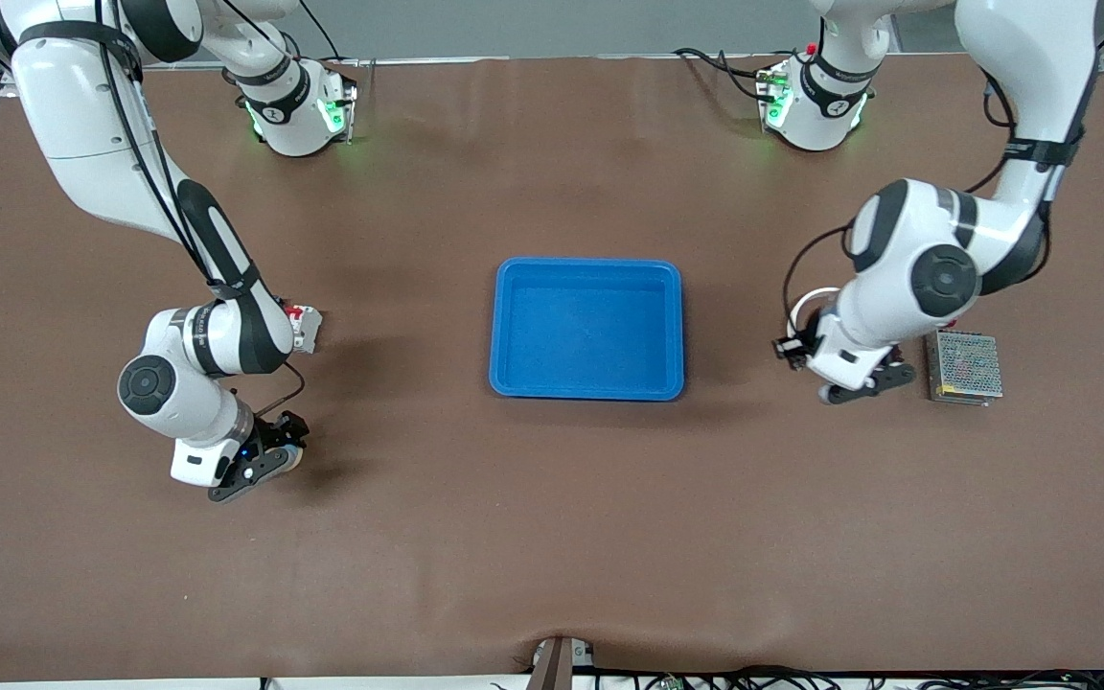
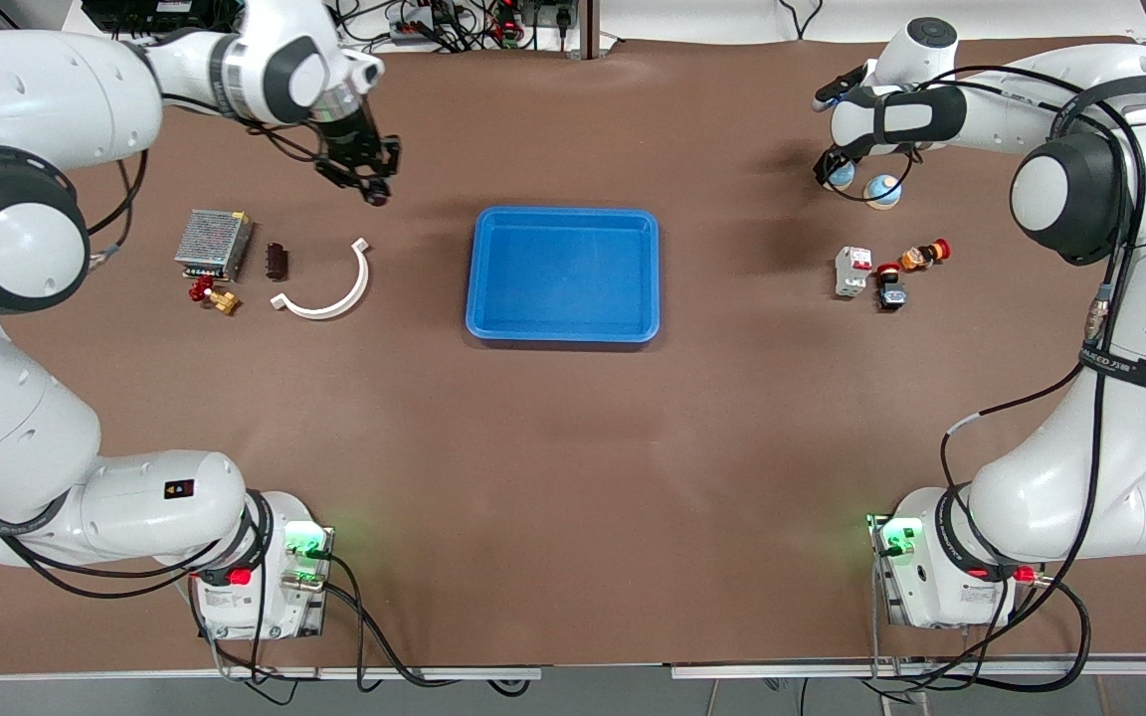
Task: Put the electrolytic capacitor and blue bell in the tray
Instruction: 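Grasp the blue bell with the right gripper while the left gripper grasps the capacitor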
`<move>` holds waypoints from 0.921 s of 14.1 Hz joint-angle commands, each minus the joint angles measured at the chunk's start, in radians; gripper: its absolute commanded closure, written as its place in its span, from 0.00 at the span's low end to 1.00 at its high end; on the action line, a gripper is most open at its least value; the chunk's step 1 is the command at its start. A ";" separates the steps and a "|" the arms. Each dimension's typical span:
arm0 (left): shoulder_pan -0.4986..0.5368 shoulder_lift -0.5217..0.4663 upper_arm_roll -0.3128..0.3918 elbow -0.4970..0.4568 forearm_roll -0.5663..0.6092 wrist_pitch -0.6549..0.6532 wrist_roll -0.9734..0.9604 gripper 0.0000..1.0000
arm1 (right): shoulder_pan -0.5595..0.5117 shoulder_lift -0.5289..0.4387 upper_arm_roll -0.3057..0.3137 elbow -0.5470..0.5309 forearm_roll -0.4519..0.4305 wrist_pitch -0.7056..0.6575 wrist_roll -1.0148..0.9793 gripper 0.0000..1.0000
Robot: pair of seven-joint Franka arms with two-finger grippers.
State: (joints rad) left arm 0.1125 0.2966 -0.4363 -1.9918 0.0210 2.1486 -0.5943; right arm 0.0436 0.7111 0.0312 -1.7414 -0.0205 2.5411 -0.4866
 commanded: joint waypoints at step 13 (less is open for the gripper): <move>-0.301 0.248 -0.050 0.129 0.146 -0.004 -0.430 1.00 | -0.007 -0.007 0.009 0.063 -0.003 -0.074 0.005 0.56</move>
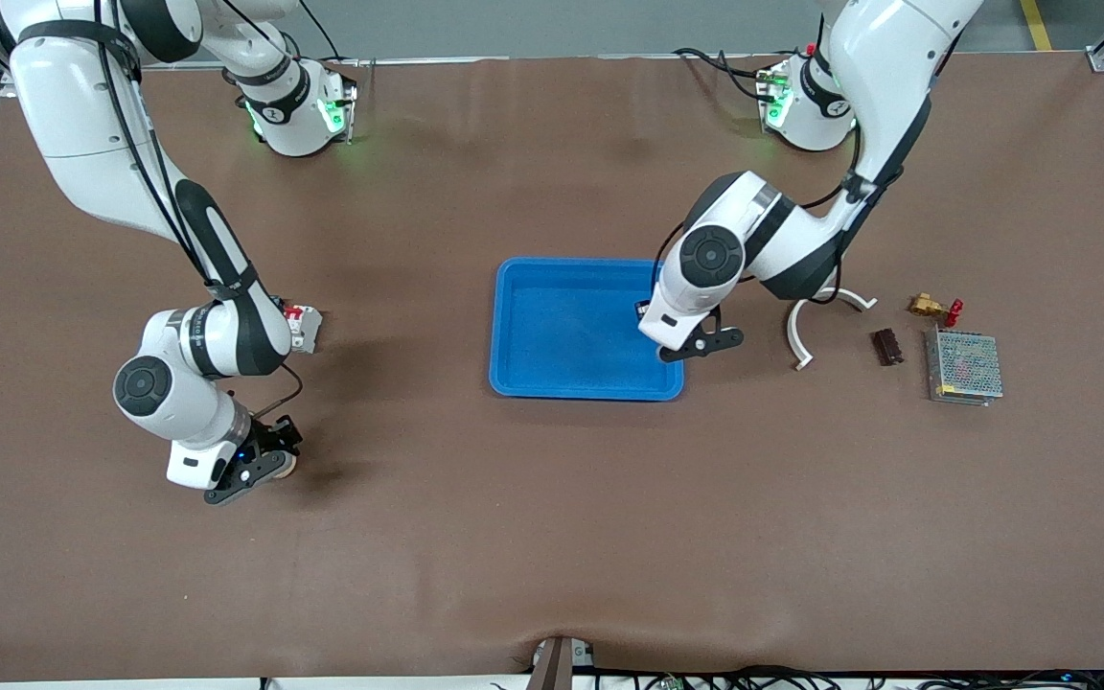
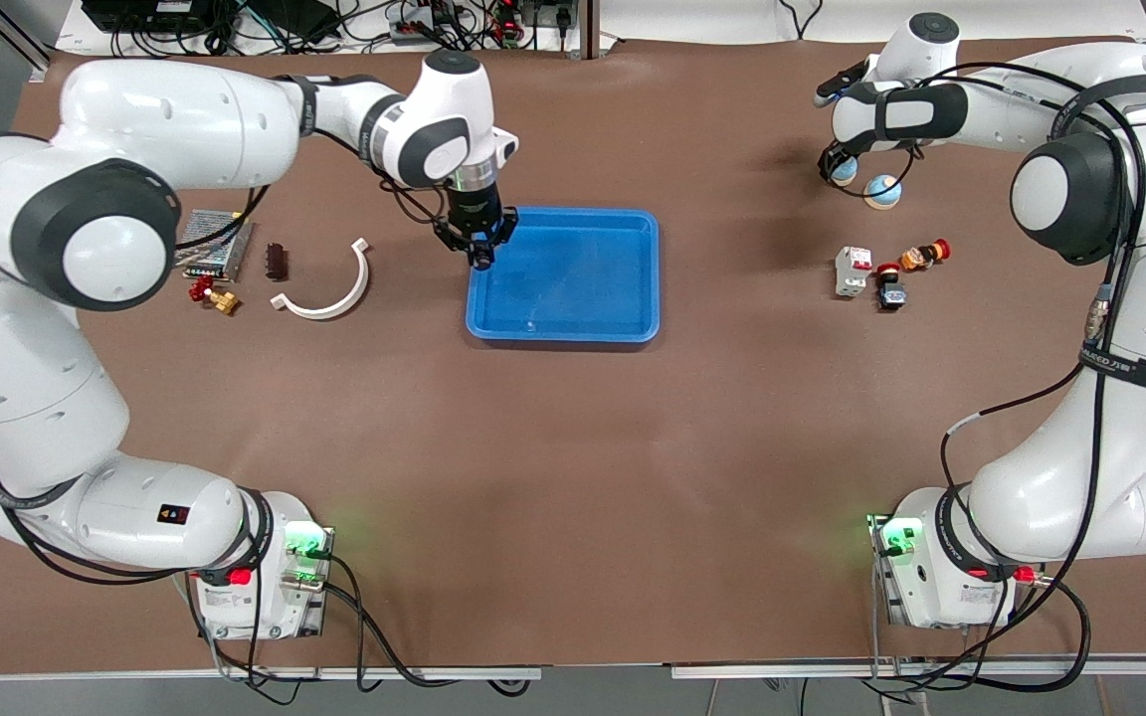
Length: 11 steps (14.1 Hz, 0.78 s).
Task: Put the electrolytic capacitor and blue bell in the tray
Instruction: 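Carry the capacitor over the tray while the right gripper lifts the bell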
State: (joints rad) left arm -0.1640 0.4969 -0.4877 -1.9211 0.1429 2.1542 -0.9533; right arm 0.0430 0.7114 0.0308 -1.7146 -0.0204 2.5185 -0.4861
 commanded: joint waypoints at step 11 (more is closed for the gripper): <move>-0.072 0.103 0.011 0.037 0.032 -0.017 -0.119 1.00 | 0.015 -0.044 0.087 0.174 -0.003 -0.320 0.291 0.57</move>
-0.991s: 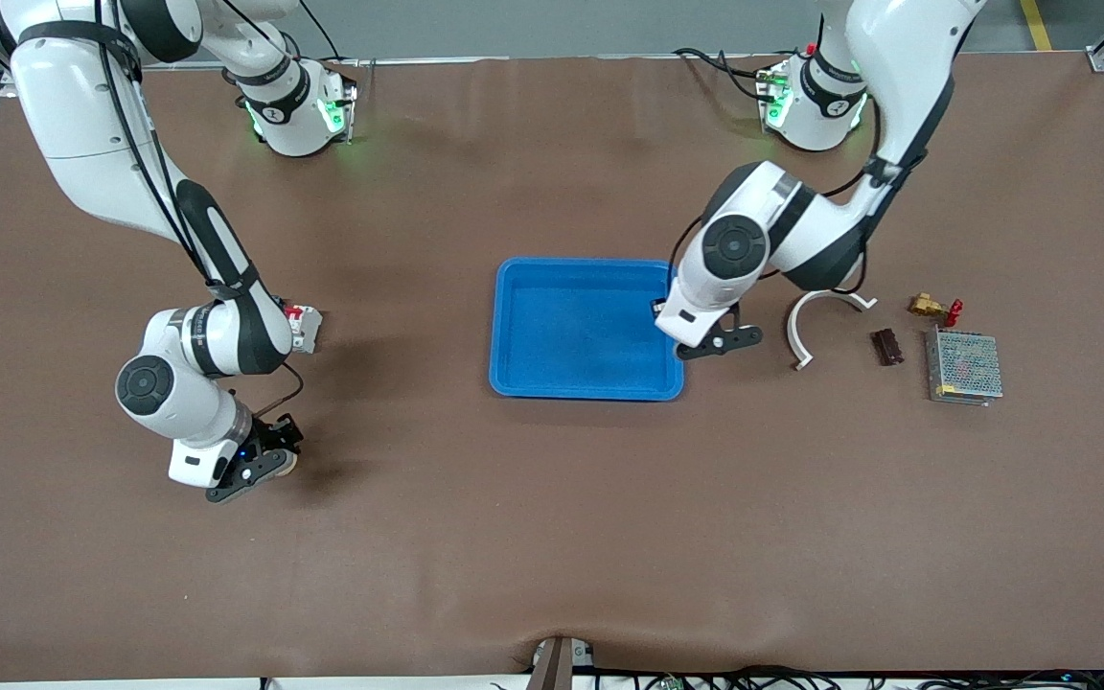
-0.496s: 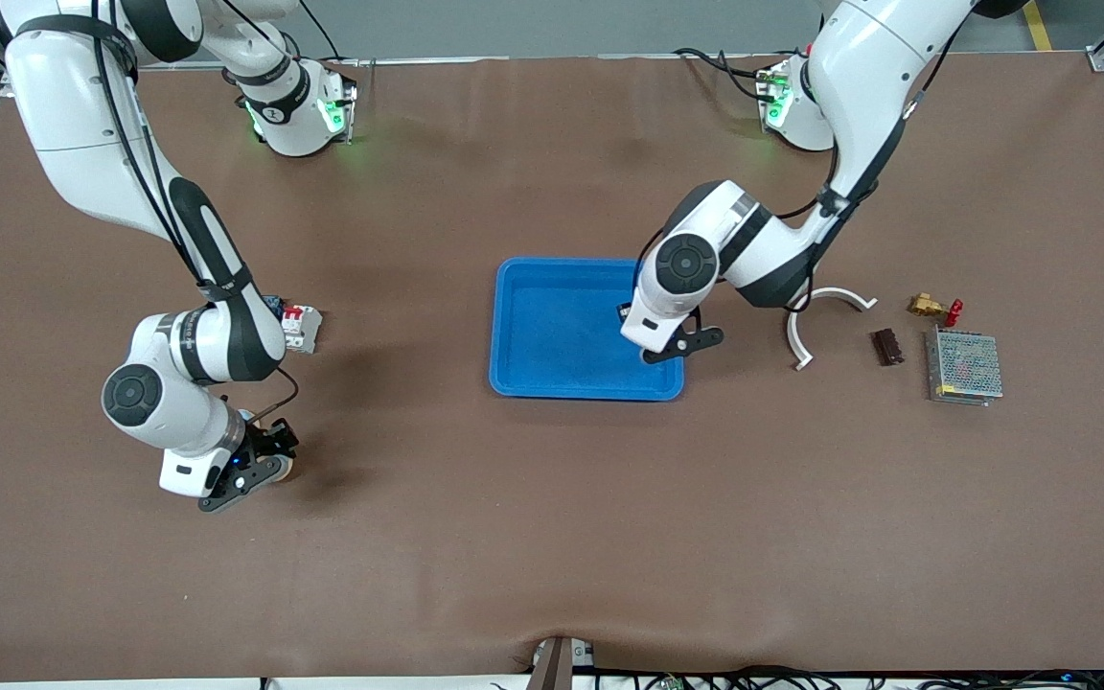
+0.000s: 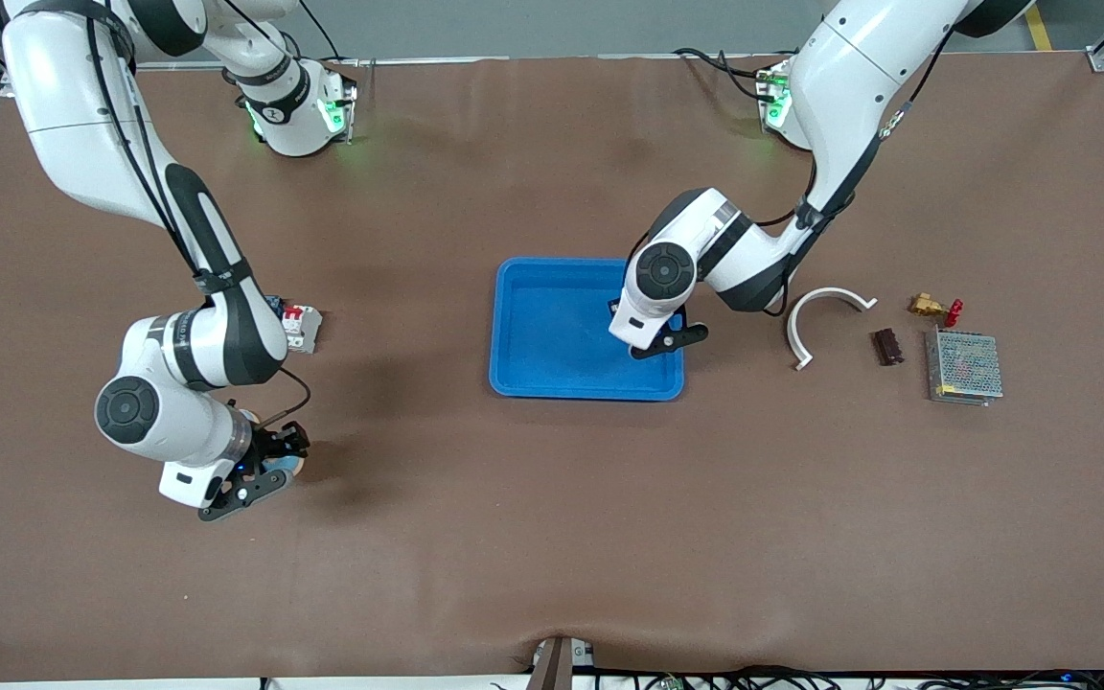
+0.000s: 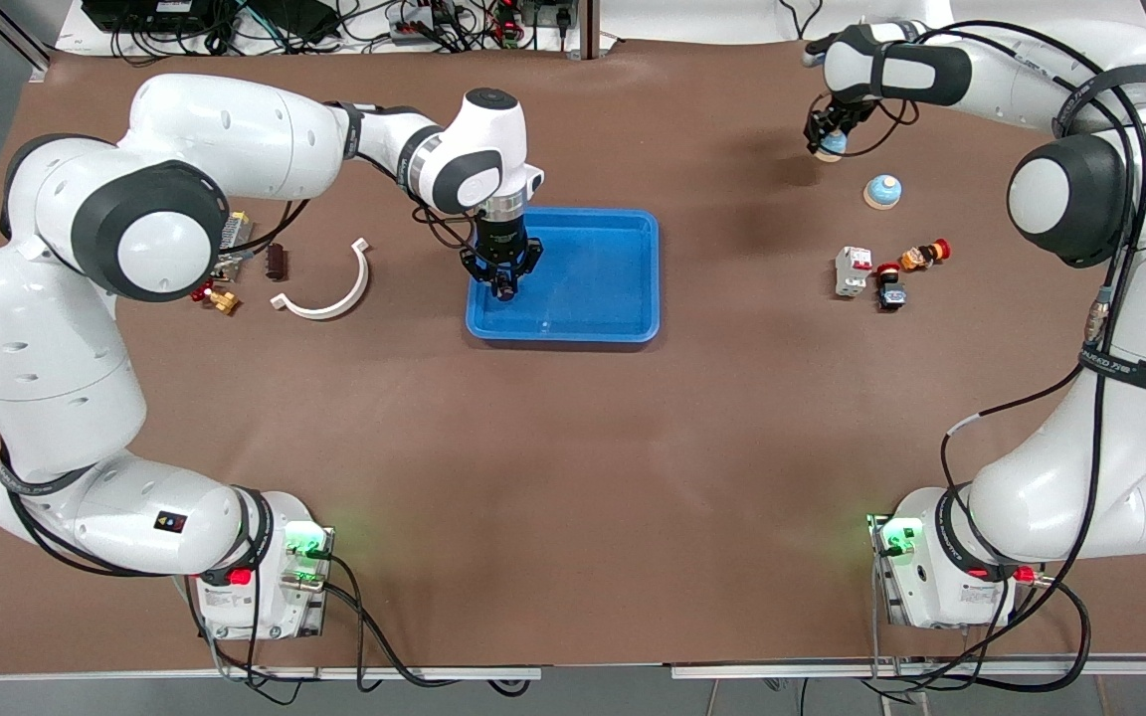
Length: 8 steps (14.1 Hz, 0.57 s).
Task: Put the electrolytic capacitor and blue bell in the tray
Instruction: 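Carry the capacitor over the tray while the right gripper lifts the bell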
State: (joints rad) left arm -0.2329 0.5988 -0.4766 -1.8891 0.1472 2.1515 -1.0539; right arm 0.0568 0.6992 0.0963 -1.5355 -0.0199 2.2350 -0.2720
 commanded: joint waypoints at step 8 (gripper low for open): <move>-0.005 0.033 0.009 0.007 0.034 -0.015 -0.040 1.00 | 0.075 -0.092 0.105 0.002 -0.005 -0.103 0.471 0.57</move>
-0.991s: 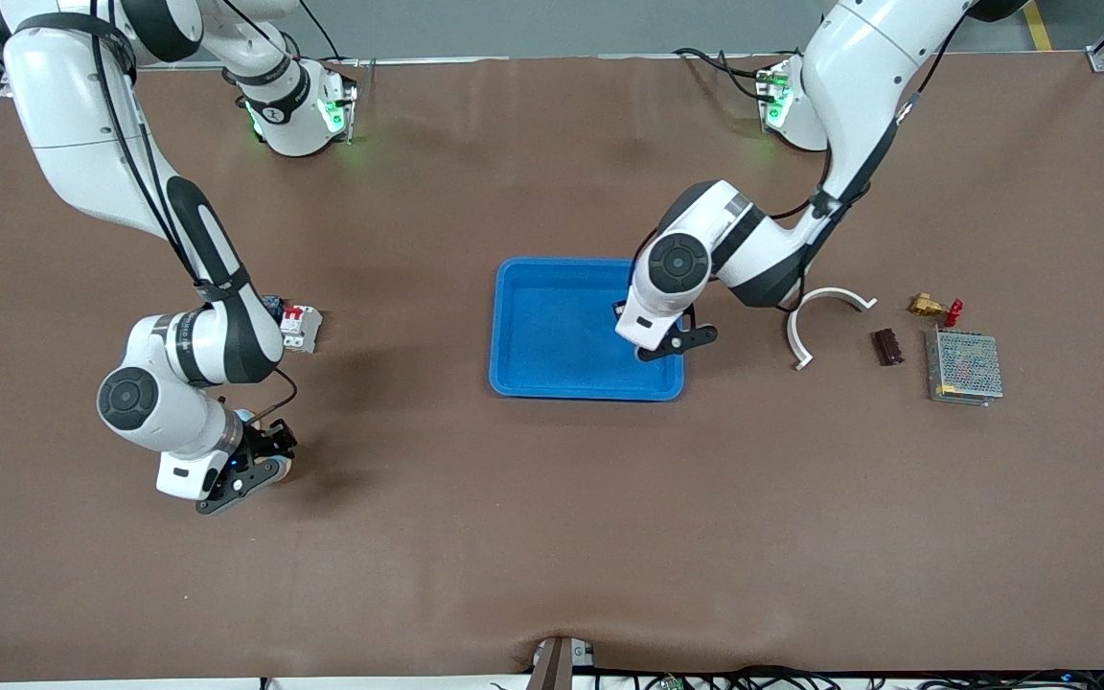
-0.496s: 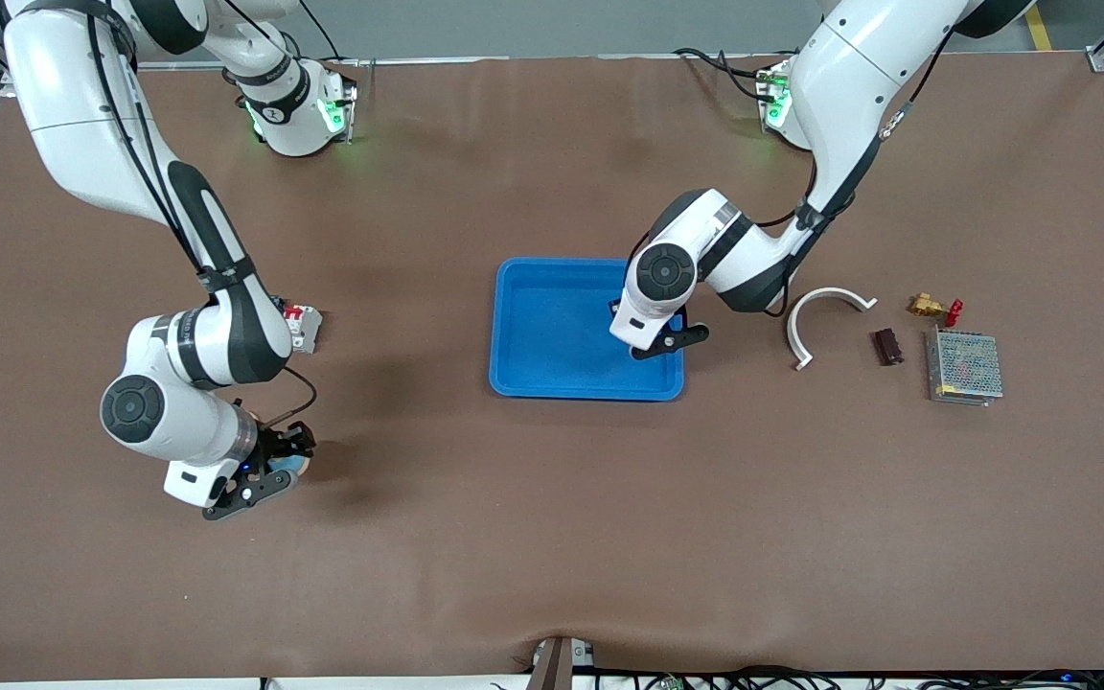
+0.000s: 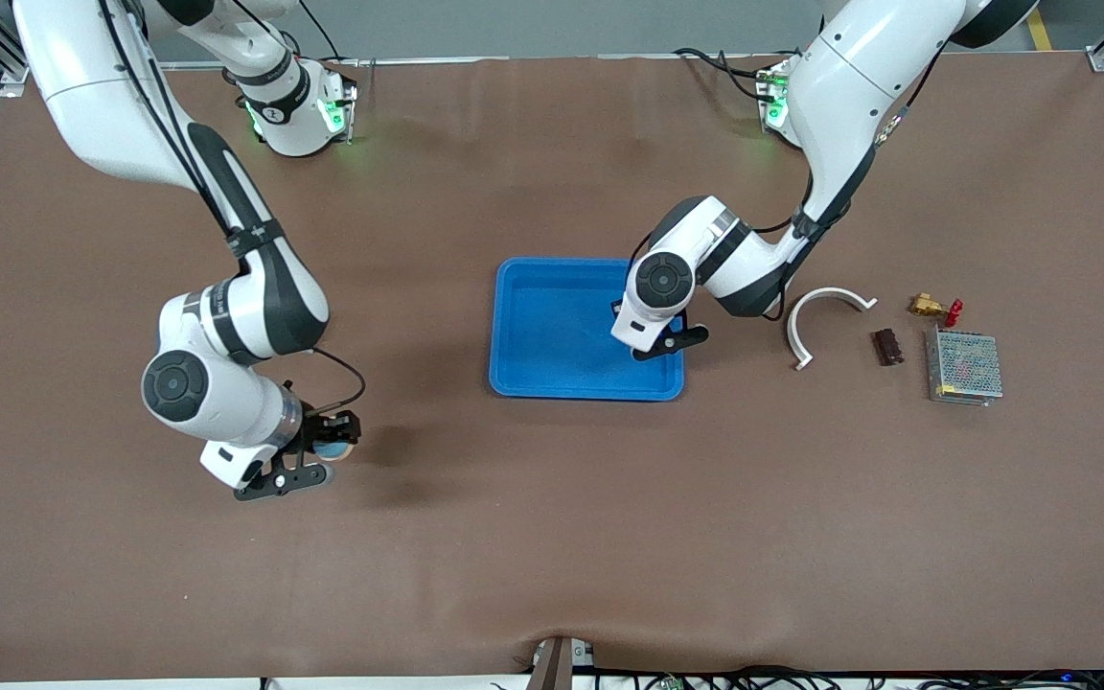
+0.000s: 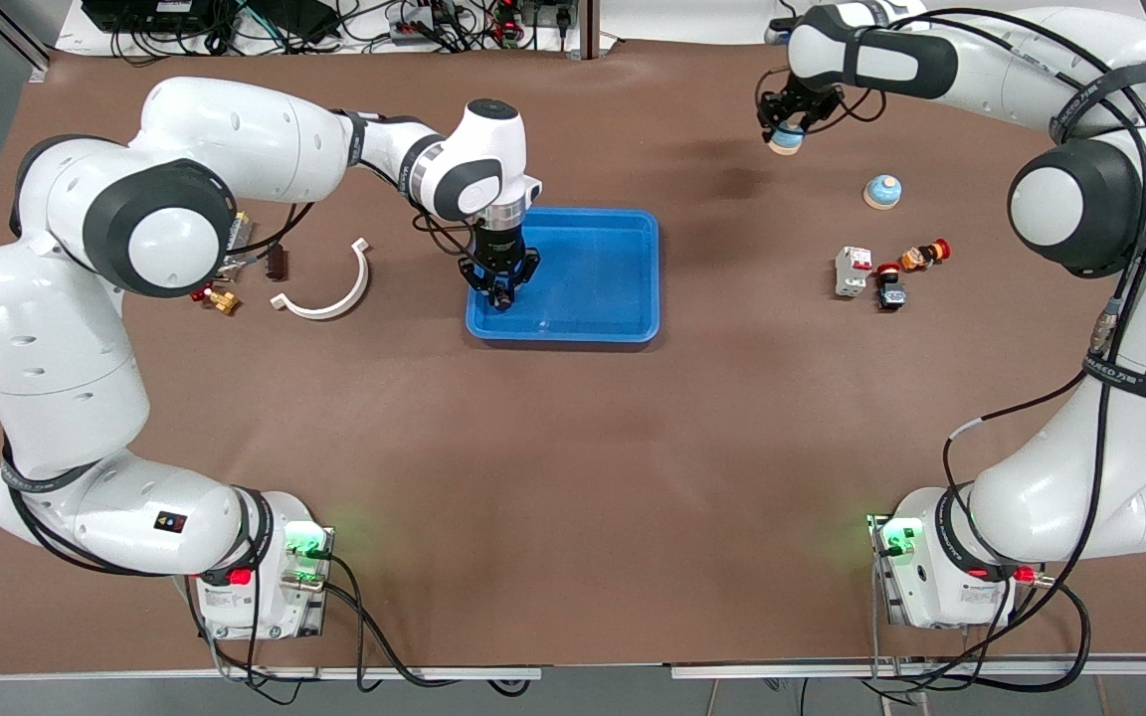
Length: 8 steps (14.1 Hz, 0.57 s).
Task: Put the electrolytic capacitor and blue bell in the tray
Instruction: 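Carry the capacitor over the tray while the right gripper lifts the bell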
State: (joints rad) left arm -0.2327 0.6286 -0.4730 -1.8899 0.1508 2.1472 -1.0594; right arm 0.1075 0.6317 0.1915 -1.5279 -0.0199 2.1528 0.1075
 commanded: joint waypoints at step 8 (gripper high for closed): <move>-0.002 0.006 0.007 0.017 0.030 -0.013 -0.056 0.00 | 0.190 -0.027 0.009 -0.008 -0.006 -0.004 0.440 0.57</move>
State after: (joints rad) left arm -0.2324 0.6318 -0.4658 -1.8890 0.1512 2.1472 -1.0867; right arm 0.2613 0.6203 0.2055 -1.5280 -0.0199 2.1480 0.4636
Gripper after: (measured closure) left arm 0.489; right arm 0.348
